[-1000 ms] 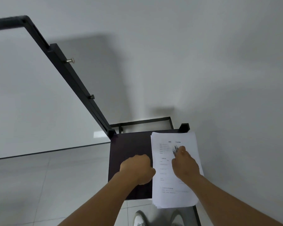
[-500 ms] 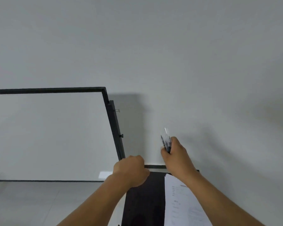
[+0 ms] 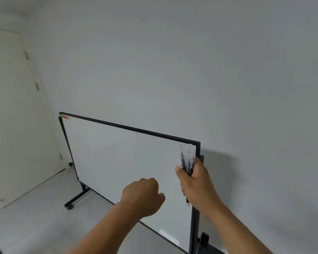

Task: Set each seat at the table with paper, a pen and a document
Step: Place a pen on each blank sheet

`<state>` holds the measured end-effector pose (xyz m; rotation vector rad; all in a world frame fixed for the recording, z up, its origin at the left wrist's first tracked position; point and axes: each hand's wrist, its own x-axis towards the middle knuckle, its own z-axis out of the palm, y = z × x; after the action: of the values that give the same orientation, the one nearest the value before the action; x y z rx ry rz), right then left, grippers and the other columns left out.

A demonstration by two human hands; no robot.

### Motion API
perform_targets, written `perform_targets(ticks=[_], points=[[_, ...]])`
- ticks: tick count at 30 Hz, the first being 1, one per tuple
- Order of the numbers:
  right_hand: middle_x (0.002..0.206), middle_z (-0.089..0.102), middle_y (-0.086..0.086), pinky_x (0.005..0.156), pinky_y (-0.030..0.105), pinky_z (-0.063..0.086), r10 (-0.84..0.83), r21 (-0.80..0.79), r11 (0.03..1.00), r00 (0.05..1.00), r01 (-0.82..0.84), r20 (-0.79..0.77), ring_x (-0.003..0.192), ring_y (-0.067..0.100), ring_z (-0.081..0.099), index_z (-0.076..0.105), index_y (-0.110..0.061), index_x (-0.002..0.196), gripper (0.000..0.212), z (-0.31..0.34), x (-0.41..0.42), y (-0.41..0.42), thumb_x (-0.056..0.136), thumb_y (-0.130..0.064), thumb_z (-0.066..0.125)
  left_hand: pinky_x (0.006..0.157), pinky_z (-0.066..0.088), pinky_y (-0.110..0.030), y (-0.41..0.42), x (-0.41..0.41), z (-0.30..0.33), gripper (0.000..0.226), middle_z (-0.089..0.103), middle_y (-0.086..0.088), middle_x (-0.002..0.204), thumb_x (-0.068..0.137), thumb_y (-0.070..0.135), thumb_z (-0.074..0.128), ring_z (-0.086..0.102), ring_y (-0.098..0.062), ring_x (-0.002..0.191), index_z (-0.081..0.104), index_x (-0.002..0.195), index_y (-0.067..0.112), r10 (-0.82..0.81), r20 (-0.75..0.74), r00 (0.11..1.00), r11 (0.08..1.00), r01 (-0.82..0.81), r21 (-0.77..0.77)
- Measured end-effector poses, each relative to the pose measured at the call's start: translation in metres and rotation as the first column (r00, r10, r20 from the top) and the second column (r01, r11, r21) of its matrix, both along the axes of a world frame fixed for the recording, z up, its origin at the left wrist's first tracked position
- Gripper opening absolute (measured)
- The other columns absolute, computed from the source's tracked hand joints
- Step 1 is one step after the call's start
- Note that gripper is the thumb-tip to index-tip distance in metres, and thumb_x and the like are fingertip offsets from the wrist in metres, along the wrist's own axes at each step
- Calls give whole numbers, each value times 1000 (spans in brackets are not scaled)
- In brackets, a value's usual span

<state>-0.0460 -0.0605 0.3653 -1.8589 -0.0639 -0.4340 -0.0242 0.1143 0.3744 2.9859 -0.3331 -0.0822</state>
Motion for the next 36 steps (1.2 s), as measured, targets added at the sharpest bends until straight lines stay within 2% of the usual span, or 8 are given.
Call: perform_targets(ticks=[3, 8, 11, 15, 19, 24, 33, 36], points=[[71, 55, 1, 55, 35, 50, 107, 8, 994, 994, -107, 8, 58, 16, 50, 54, -25, 96, 16, 4, 12, 44, 104, -37, 61, 74, 53, -35, 46, -13, 7, 31, 68, -3, 93, 102, 45, 53, 67, -26, 85, 61, 94, 16, 117, 9, 993, 993, -117, -2], [71, 55, 3, 57, 42, 52, 268, 34, 962, 963, -269, 33, 58, 18, 48, 54, -22, 95, 14, 9, 27, 131, 101, -32, 62, 64, 45, -34, 123, -30, 10, 35, 53, 0, 75, 100, 43, 53, 64, -28, 76, 46, 76, 18, 270, 35, 962, 963, -271, 2], [70, 54, -1, 59, 40, 51, 364, 51, 929, 930, -366, 45, 59, 19, 48, 54, -32, 88, 13, 15, 34, 187, 97, -31, 62, 73, 54, -37, 170, -35, 11, 32, 63, -3, 86, 101, 44, 54, 67, -28, 82, 59, 89, 15, 342, 56, 938, 940, -341, -22], [69, 54, -1, 57, 44, 51, 473, 24, 880, 880, -474, 48, 59, 19, 48, 54, -31, 87, 13, 25, 44, 263, 96, -28, 62, 76, 54, -38, 238, -37, 13, 31, 67, -8, 94, 101, 44, 56, 68, -32, 87, 50, 85, 18, 417, 55, 907, 909, -415, -42], [73, 55, 4, 56, 51, 53, 541, -2, 841, 840, -541, 37, 61, 21, 49, 54, -30, 95, 8, 37, 66, 344, 96, -25, 60, 69, 48, -38, 318, -25, 16, 33, 59, -4, 83, 101, 44, 56, 60, -28, 78, 47, 80, 20, 491, 74, 868, 871, -488, -51], [76, 53, 8, 51, 31, 50, 596, 4, 803, 803, -596, 23, 62, 22, 47, 52, -26, 98, 8, 44, 91, 426, 100, -19, 57, 62, 42, -33, 405, -9, 37, 43, 50, 2, 72, 103, 47, 56, 51, -22, 66, 41, 72, 22, 558, 128, 820, 829, -556, -59], [75, 55, 3, 57, 34, 51, 654, -54, 756, 755, -652, 41, 61, 18, 49, 54, -30, 98, 14, 55, 154, 521, 103, -18, 58, 64, 47, -33, 502, 48, 62, 38, 64, 0, 80, 103, 51, 56, 57, -23, 68, 61, 87, 16, 589, 208, 781, 799, -601, -7], [78, 58, 6, 56, 44, 56, 665, -67, 747, 744, -662, 58, 62, 18, 52, 56, -29, 101, 10, 55, 191, 546, 102, -20, 59, 65, 50, -33, 524, 81, 58, 38, 65, 0, 79, 102, 50, 56, 56, -23, 67, 63, 88, 15, 614, 192, 766, 783, -622, -21]])
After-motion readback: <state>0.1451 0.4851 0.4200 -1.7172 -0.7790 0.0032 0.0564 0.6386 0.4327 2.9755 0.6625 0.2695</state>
